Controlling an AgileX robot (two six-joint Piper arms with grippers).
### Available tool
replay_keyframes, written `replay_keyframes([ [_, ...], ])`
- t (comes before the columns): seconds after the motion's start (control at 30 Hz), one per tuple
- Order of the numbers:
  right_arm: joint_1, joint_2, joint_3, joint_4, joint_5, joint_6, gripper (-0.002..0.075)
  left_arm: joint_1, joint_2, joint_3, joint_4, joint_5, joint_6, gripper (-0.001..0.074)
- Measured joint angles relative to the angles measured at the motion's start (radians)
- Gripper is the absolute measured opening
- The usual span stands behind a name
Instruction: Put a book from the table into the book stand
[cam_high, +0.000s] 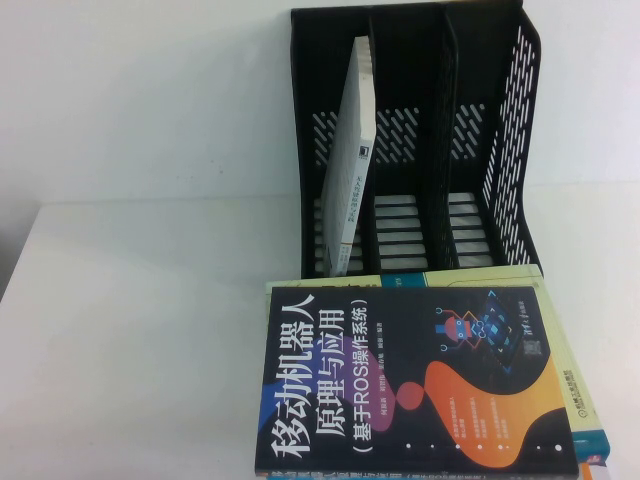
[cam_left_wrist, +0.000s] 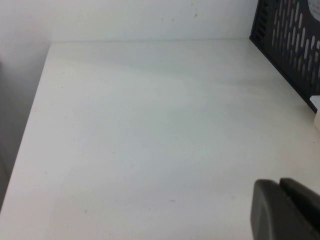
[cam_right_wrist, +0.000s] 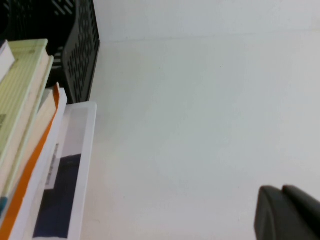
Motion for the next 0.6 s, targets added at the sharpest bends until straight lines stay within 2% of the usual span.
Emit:
replay_keyframes([
  [0.27, 0.0, 0.0, 0.002, 0.002, -0.02, 0.0, -0.0003, 0.0, 0.0, 0.003, -0.002, -0.033, 0.015, -0.0004],
  [0.6, 0.0, 0.0, 0.008, 0.006, -0.316, 0.002, -0.0003, 0.0, 0.0, 0.006, -0.185, -0.125, 0.016, -0.0004],
])
